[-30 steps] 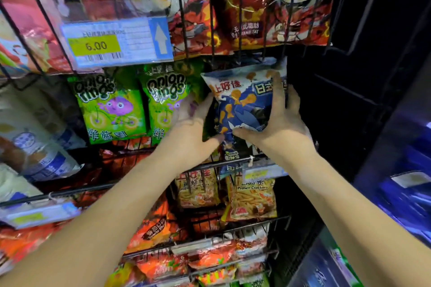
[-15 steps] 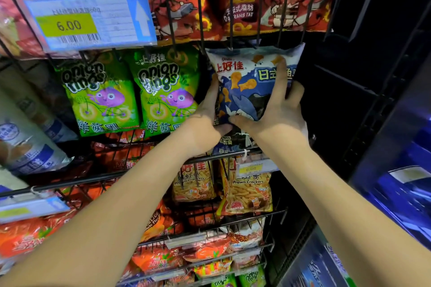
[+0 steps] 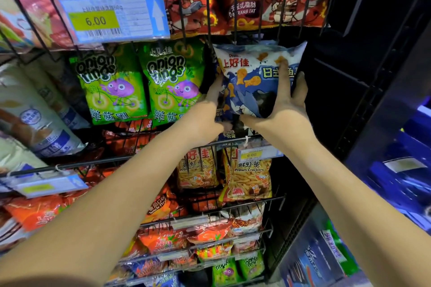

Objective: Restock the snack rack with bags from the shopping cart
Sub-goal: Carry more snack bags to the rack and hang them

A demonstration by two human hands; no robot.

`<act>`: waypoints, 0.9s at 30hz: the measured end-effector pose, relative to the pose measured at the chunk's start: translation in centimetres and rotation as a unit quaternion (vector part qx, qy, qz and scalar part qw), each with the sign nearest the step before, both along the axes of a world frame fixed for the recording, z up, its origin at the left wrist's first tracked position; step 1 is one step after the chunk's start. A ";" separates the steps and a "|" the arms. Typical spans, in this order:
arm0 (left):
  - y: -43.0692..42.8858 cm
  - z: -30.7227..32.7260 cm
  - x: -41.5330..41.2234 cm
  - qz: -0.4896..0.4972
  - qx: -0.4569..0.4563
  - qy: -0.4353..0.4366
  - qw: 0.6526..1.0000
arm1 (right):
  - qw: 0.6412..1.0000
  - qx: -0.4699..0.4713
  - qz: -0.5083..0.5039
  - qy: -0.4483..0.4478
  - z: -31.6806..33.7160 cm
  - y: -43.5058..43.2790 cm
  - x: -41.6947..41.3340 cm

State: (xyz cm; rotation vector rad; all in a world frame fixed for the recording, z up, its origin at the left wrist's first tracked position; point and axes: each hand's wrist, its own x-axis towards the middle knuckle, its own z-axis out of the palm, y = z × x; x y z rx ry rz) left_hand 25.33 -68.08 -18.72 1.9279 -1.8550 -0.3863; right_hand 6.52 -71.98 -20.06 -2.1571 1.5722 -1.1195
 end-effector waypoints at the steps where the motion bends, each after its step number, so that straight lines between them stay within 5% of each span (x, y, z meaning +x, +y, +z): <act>1: 0.8 0.4 0.0 -0.002 -0.008 0.016 1.000 | 1.000 -0.004 0.001 -0.007 0.0 0.4 -0.2; 6: 6.2 1.8 0.0 -0.019 -0.048 0.003 0.999 | 0.997 -0.034 -0.022 0.063 0.4 3.1 -1.3; 19: 16.0 -3.3 0.2 -0.053 -0.139 -0.029 0.988 | 0.999 0.009 -0.004 0.035 -4.8 12.3 -2.4; 27: 18.0 -8.9 -1.6 -0.075 -0.082 -0.004 0.994 | 0.999 0.026 0.000 0.043 -11.0 14.6 -3.5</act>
